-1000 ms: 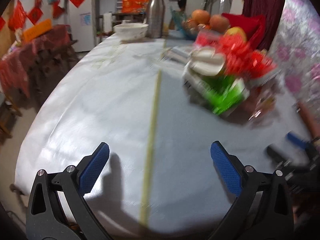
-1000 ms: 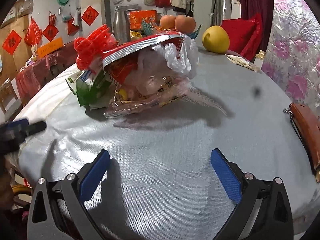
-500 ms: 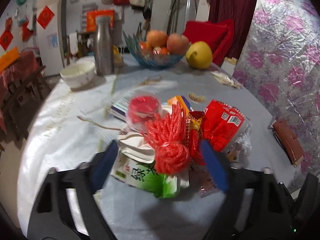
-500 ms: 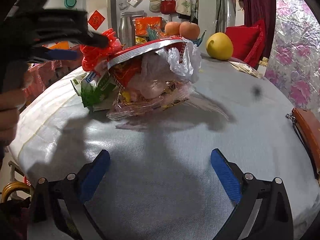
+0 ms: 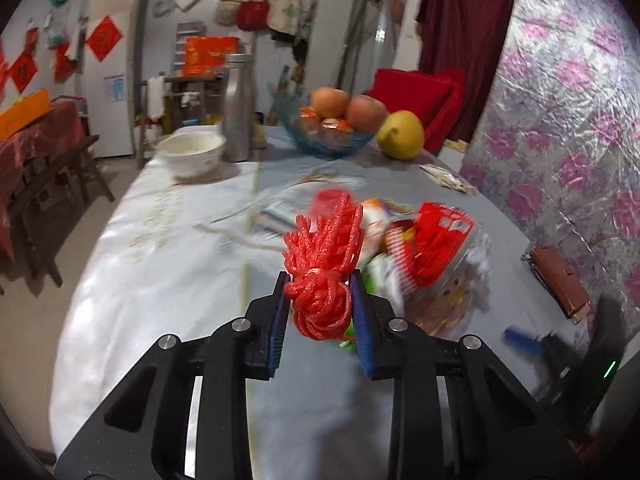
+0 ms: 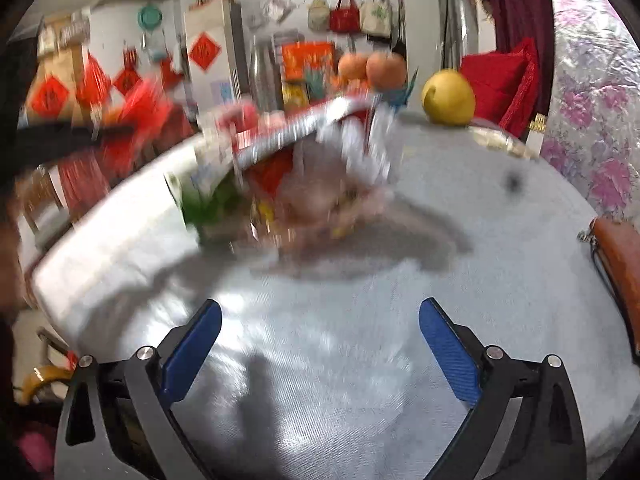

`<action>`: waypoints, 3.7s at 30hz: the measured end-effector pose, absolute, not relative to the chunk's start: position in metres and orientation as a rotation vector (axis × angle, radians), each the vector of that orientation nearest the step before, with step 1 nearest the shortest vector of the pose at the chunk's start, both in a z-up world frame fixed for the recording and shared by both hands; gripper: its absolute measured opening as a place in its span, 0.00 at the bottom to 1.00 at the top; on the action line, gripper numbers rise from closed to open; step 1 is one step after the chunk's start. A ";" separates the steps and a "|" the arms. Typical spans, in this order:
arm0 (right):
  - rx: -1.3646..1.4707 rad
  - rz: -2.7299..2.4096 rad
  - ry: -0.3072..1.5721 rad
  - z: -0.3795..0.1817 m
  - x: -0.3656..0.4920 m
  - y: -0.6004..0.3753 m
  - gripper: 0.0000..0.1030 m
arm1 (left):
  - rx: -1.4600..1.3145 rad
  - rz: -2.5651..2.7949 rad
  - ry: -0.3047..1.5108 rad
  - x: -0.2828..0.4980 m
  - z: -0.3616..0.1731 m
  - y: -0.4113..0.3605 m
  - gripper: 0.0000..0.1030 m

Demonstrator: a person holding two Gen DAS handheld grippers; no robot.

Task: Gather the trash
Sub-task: 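Lift the red netting with the left gripper while the right gripper grasps a red-and-white wrapper, then open the left gripper over the red wastebasket while the right gripper carries the wrapper there, then lower the wrapper into the red wastebasket and open the right gripper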

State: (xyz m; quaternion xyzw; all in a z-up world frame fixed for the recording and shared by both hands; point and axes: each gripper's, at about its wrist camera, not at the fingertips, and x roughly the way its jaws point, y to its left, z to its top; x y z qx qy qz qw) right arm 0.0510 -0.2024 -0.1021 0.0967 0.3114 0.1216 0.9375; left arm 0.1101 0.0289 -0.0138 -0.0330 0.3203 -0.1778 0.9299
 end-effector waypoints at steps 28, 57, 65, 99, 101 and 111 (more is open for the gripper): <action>0.486 0.305 0.348 0.033 0.130 -0.250 0.11 | -0.180 -0.159 0.578 0.068 -0.012 0.144 0.30; 0.096 0.770 0.431 0.093 0.047 0.047 0.12 | -0.330 0.197 0.915 -0.016 -0.121 0.386 0.30; 0.016 0.838 0.524 0.084 0.039 0.121 0.12 | -0.422 0.195 1.048 -0.025 -0.176 0.410 0.58; -0.168 1.003 0.598 0.053 0.018 0.264 0.43 | -0.304 0.476 0.823 -0.060 -0.101 0.459 0.85; -0.153 0.993 0.592 0.054 0.020 0.254 0.43 | -0.298 0.471 0.818 -0.059 -0.099 0.456 0.85; -0.059 0.904 0.505 0.076 0.026 0.189 0.60 | -0.269 0.431 0.785 -0.057 -0.081 0.435 0.85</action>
